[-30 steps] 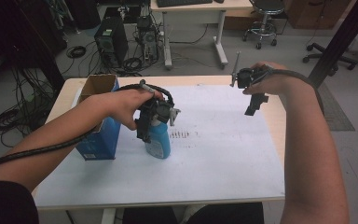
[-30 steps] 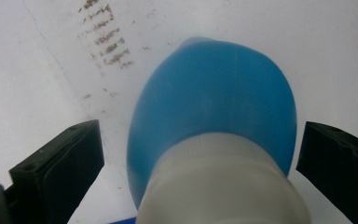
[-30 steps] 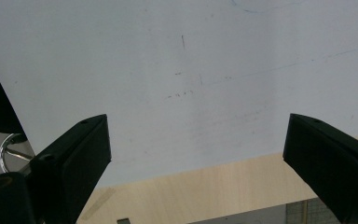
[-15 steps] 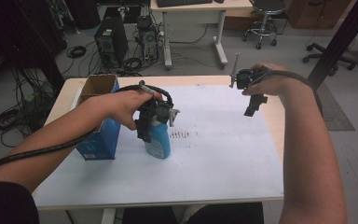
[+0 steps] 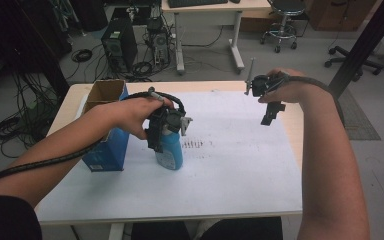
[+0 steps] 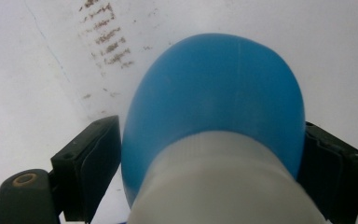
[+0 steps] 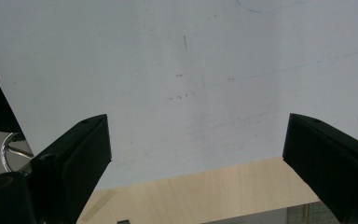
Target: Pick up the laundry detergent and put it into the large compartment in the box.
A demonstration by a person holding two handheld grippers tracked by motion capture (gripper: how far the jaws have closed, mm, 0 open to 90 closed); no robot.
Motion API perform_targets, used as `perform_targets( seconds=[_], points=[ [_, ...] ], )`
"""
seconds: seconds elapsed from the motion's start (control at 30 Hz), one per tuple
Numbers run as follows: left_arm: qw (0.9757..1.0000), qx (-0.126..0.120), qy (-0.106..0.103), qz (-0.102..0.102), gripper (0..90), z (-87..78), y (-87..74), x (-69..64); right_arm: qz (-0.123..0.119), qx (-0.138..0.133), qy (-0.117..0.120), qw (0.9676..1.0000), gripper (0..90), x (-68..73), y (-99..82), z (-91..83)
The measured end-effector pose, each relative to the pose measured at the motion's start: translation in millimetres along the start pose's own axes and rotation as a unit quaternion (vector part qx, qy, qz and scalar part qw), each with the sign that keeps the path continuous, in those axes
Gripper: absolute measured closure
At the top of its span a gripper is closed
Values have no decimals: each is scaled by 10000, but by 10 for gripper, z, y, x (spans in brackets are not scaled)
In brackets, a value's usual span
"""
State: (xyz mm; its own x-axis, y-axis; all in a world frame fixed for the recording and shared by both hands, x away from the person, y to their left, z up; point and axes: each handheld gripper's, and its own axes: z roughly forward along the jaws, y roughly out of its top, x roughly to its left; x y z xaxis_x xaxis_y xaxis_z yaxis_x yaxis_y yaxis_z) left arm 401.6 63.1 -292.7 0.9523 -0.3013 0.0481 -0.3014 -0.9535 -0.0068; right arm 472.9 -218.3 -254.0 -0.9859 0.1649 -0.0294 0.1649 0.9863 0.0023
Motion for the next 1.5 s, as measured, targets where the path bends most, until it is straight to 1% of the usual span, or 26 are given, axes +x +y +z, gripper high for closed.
perform_targets(
  seconds=[0.07,0.17,0.33,0.37,0.5,0.53,0.7,0.77,0.87,0.93,0.97,1.03,1.1,1.13,1.3,1.33,1.37,1.5],
  points=[
    [10000,-21,-16,-27,160,2,-6,-2,-5,-24,-6,10000,77,2,6,-2],
    [10000,-9,-16,4,184,-14,-9,0,-3,-4,-7,10000,77,2,7,-1],
    [10000,-17,-32,-25,209,-12,-7,-7,16,-1,-3,10000,78,0,6,4],
    [10000,-5,-47,7,213,-8,-3,-5,4,-4,-5,10000,78,0,9,8],
    [10000,-26,-69,24,237,0,0,-7,2,-5,3,10000,78,4,6,12],
    [9999,-6,-75,75,245,0,5,-1,18,-2,8,10000,78,5,3,14],
    [9999,3,-94,98,270,17,13,4,49,-18,6,10000,79,6,-15,19],
    [9999,32,-129,86,289,26,17,7,55,-11,16,10000,80,5,-21,27],
    [9999,41,-122,98,318,26,19,13,61,-16,21,10000,80,4,-28,36],
    [9999,54,-125,45,327,28,26,14,56,-4,23,10000,80,4,-28,37],
    [9999,63,-98,85,336,27,29,20,46,-15,22,10000,80,3,-29,42],
    [9999,74,-113,30,354,31,30,22,43,1,22,10000,81,4,-26,41],
    [9999,66,-107,22,357,31,32,21,57,-15,28,10000,81,8,-26,44],
    [9999,89,-112,40,357,29,35,21,57,-15,28,10000,81,8,-26,44],
    [9999,59,-126,87,366,28,27,26,55,-20,29,10000,82,9,-36,48],
    [9999,49,-130,100,368,27,25,24,47,-25,28,10000,82,9,-38,50],
    [9998,42,-130,156,372,21,21,28,50,-19,34,10000,82,12,-40,54],
    [9998,2,-120,137,374,8,20,15,58,5,44,10000,83,16,-45,64]
  ],
)
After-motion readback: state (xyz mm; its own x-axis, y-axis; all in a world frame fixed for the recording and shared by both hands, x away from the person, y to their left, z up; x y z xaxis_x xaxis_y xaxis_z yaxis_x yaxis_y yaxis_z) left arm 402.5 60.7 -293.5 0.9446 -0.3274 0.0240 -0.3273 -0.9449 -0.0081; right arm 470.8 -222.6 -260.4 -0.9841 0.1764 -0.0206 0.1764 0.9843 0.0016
